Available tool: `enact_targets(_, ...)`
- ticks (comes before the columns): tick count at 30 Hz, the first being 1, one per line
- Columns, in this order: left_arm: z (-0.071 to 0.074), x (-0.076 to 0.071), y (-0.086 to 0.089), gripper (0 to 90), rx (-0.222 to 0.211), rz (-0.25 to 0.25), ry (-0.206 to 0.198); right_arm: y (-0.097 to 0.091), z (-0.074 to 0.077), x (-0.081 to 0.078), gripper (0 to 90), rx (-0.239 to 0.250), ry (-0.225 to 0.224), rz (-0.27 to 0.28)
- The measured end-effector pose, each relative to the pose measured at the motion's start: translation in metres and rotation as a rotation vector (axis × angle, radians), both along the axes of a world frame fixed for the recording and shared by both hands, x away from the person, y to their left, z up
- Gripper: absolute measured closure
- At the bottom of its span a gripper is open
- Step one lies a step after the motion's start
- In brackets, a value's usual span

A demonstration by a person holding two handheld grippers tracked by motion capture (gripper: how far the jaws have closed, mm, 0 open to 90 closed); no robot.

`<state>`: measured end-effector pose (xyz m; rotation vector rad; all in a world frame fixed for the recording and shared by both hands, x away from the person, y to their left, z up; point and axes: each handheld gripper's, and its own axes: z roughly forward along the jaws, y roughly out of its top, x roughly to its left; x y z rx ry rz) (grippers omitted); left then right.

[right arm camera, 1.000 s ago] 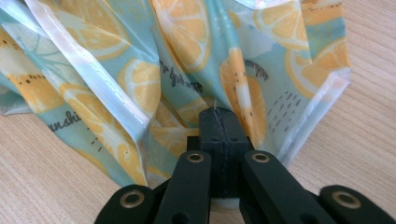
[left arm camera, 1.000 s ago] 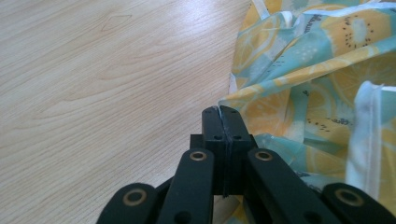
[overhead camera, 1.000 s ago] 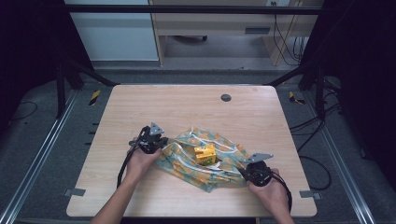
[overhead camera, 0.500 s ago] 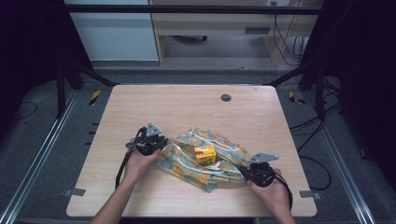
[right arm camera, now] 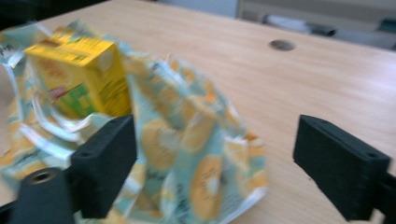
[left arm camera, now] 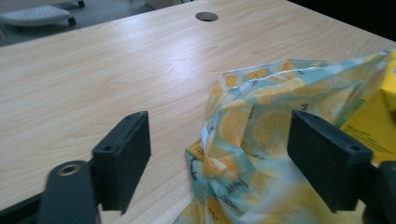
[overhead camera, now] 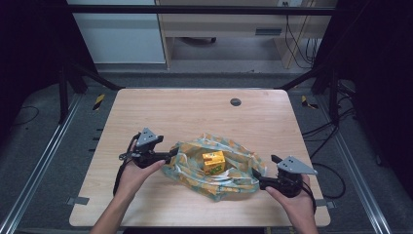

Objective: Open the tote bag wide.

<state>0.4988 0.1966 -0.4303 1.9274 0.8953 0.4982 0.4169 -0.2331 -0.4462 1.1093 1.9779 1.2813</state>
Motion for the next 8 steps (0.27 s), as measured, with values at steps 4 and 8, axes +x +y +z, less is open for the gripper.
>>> enact_targets(4,0.007,-0.017,0.017,12.5,0.031,0.030,-0.002,-0.009,-0.002,0.003,7.7,-0.040,0.003,-0.100)
enact_targets(8,0.003,-0.038,0.049,7.1,0.061,0.104,0.012,-0.021,-0.012,0.007,5.6,-0.070,0.049,-0.183)
